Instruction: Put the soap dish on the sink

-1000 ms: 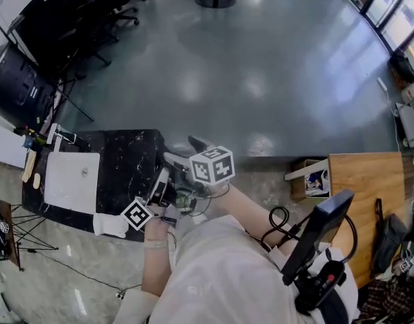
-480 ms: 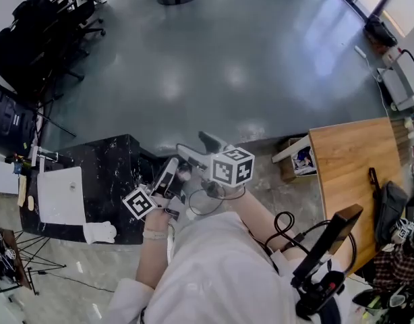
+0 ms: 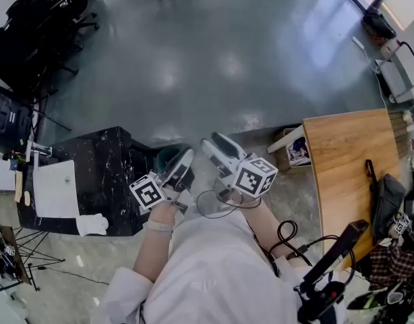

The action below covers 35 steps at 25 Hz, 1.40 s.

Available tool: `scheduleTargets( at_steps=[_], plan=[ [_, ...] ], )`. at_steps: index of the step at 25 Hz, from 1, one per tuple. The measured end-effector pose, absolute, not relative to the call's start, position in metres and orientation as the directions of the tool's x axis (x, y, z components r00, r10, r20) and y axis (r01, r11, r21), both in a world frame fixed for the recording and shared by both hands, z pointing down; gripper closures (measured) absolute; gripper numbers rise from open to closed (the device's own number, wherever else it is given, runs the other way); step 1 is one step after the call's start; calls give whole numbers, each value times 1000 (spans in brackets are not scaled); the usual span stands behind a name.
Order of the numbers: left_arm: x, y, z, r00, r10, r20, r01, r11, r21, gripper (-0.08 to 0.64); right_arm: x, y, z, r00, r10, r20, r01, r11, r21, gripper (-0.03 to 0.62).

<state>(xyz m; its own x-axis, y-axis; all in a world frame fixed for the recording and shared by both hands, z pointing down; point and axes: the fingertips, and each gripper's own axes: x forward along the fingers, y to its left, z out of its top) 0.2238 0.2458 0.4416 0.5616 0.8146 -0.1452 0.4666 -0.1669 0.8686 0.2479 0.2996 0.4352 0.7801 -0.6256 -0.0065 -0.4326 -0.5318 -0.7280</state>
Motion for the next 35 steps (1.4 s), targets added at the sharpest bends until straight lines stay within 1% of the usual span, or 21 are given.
scheduleTargets(
  at_steps=[3,6,12,20,30,35],
  plan=[
    [219,260,435,537,832,-141,499,-178,848,492,240,313,433,791,-610,-38,-426,-506,-750,400],
    [213,270,435,526,838,-145,502,-168,848,498,236,323,435,800,-597,-53,-421,-497,-759,443],
    [217,268,435,526,839,-139,497,-171,851,506,240,326,435,807,-586,-70,-414,-478,-775,478],
    [218,295,427,532,839,-116,507,-206,837,509,239,354,423,797,-594,-108,-433,-438,-788,485],
    [224,256,432,546,827,-134,513,-203,834,514,253,308,430,762,-637,-116,-459,-407,-790,485],
    [215,250,438,561,818,-124,512,-225,829,514,245,299,437,745,-657,-113,-466,-392,-793,485]
  ],
)
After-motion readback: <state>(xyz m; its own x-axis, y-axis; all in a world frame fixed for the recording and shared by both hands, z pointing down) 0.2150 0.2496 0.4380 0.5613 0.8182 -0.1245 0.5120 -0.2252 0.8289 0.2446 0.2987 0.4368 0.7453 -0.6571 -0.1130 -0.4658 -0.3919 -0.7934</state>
